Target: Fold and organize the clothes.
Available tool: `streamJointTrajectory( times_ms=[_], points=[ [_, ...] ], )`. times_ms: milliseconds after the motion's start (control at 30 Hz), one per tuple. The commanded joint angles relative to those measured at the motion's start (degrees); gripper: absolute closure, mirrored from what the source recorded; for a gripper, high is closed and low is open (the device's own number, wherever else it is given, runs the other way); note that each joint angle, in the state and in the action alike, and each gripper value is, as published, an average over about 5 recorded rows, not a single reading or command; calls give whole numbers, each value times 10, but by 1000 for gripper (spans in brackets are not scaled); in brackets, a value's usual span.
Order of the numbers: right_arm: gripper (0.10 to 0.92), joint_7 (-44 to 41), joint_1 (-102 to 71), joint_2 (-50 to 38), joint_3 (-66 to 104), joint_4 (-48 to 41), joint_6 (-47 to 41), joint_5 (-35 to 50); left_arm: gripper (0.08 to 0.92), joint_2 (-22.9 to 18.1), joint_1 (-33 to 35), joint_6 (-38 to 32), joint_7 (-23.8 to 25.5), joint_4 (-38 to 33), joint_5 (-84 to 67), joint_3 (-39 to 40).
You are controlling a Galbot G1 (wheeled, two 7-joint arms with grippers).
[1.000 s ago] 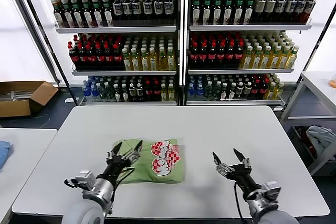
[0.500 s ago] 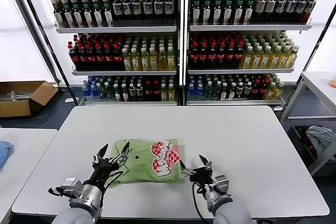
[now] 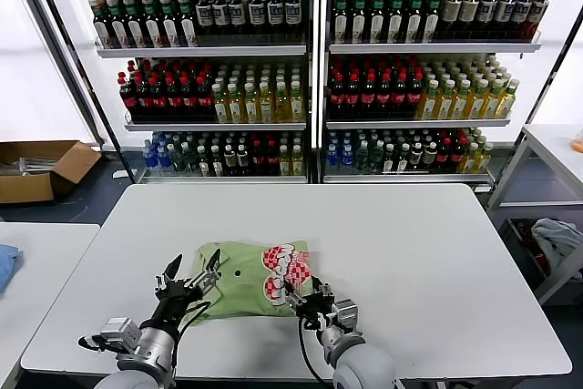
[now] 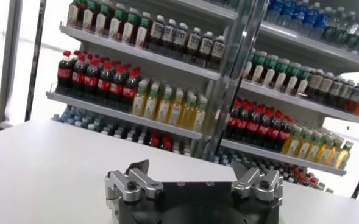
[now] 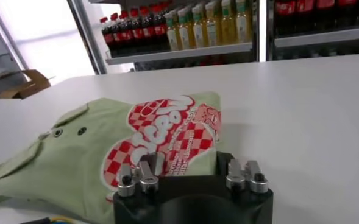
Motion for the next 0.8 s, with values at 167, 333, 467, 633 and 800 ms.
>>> streamJointTrajectory(
  times_ms=[167, 333, 467, 633, 800],
  points=[
    [588, -15, 6, -14, -2, 2, -12, 14, 177, -20, 9, -3, 2, -4, 7, -7],
    [718, -45, -9, -57, 35, 30, -19, 13, 177, -18, 9, -3, 2, -3, 6, -9],
    [830, -74, -26, -99, 73, 57, -21, 17, 177, -18, 6, -2, 1, -2, 6, -9],
    [907, -102, -51, -156, 117, 82, -21, 25, 177, -15, -1, -1, 0, 4, 5, -11],
    [907, -123, -78, -203, 176, 91, -19, 22, 177, -9, -12, 1, -1, 7, 3, -11]
  ],
)
